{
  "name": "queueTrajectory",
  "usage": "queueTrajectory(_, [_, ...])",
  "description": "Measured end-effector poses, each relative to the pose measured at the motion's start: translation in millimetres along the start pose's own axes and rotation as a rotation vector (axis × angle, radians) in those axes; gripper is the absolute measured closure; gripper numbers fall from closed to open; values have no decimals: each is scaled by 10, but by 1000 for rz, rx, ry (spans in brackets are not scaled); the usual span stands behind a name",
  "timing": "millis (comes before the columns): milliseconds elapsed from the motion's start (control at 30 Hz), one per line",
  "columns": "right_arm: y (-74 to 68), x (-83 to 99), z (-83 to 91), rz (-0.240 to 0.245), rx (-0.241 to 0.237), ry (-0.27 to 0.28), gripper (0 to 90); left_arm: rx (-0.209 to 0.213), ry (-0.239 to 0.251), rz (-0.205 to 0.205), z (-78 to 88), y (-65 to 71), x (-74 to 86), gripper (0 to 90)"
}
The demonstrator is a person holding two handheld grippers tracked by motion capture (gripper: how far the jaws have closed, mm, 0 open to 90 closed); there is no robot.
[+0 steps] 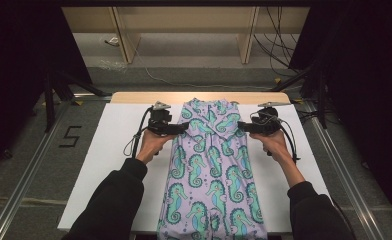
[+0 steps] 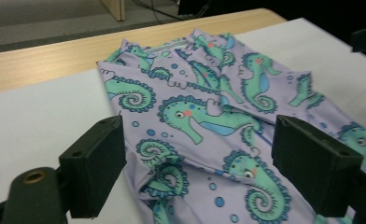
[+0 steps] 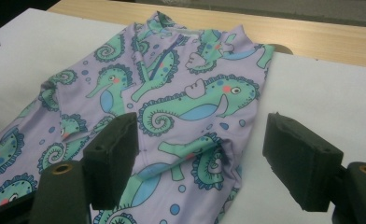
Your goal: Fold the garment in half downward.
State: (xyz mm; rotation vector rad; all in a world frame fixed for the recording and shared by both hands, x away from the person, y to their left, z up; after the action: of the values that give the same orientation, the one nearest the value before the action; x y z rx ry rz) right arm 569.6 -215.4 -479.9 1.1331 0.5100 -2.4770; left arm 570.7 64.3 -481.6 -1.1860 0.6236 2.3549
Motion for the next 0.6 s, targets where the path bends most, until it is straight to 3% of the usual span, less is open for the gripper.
queueTrajectory(133, [-7,8,-21,-2,-5,-12,280,-17,-20,30,-97,-102,-50,186])
queueTrajectory(267, [3,10,-47,-11,-6,-21,289,-38,-68,26,-215,-185,-58,186])
queueTrajectory(400, [50,4,-108,-32,-8,-34,313,-45,-110,43,-328,-248,-45,186])
queueTrajectory(467, [89,-21,-148,-61,-12,-39,318,-48,-118,62,-375,-287,-41,188])
queueTrajectory(600, [110,-39,-173,-72,-7,-53,324,-56,-135,87,-462,-352,-42,199])
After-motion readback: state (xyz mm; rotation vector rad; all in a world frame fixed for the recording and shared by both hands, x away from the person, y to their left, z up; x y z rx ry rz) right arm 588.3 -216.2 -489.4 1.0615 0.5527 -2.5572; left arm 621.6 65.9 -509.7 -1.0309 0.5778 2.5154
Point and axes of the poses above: each handheld gripper's, and its own axes: z roughly backward along the jaws, x roughly out of its underside, y roughly to its right, the point moved 8 cm from there along -z, roughly forward along the jaws, and after that the axes turned 1 degree about x, right-handed, at the moved point
